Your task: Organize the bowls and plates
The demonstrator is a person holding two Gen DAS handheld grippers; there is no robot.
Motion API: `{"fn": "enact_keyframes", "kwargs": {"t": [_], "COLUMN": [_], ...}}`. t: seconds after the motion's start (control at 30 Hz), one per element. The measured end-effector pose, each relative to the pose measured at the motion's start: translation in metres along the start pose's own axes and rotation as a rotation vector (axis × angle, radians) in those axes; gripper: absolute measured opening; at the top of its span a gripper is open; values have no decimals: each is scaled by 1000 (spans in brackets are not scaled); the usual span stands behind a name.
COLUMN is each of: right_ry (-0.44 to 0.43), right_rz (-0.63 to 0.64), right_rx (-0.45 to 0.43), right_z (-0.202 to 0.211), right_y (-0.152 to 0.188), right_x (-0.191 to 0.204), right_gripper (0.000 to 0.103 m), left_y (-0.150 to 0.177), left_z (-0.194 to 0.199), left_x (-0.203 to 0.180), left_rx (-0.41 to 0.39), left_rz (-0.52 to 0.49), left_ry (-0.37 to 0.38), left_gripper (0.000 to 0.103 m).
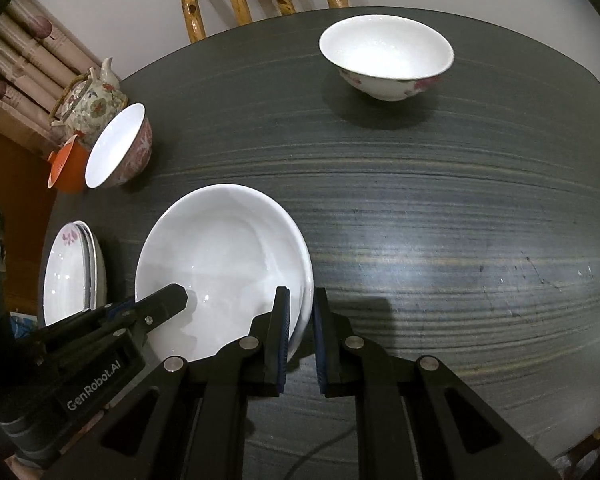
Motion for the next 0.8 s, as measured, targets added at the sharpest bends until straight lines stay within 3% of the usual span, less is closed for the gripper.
{"fn": "enact_keyframes", "kwargs": {"t": [0.8], "right_ry": [2], "right_rz": [-16], "right_rx": [13], "right_z": [8], "right_y": [31], "right_x": [-17], "right_gripper": [11], "left_y": [-4], "left_z": [-28], "left_x": [-21], "left_rx": [13], "left_rz": [-26], "left_ry": [3], "left_gripper": [11]}}
Point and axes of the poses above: each gripper's, at about its wrist camera, not at the fingertips, and z roughly against the way its jaws point, x to its left, y to its underside, the point moved 2 cm from there along -z, roughly the way its jaws point, and after that the axes turned 14 degrees about y, right-handed, at the moved point
